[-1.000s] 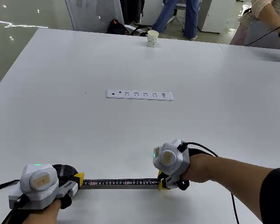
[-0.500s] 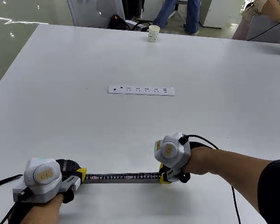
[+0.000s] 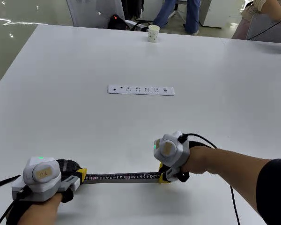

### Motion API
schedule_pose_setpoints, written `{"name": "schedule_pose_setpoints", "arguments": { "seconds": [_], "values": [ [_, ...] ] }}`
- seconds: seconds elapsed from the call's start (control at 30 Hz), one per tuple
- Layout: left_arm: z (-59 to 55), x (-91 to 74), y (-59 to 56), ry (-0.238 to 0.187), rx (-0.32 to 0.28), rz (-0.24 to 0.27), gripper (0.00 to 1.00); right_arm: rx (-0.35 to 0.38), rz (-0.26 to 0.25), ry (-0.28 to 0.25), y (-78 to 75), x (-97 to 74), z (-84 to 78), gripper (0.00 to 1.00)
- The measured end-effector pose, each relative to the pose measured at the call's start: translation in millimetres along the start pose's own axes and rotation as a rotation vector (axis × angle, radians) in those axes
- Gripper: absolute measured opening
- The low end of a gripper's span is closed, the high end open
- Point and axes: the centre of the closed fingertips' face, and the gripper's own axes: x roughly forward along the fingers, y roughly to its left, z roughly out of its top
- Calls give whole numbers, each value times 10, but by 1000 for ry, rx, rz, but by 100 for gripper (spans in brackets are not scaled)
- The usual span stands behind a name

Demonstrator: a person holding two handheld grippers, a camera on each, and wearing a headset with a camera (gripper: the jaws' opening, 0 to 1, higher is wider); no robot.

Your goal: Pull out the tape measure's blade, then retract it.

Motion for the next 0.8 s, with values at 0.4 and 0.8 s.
{"name": "schedule_pose_setpoints", "arguments": {
  "seconds": [0.4,0.8],
  "values": [
    [-13,3,-1,13,-8,-2,61,11,-10,24,3,13,28,10],
    [-32,-6,-7,21,-6,-6,61,-27,9,73,9,36,80,10]
  ]
}}
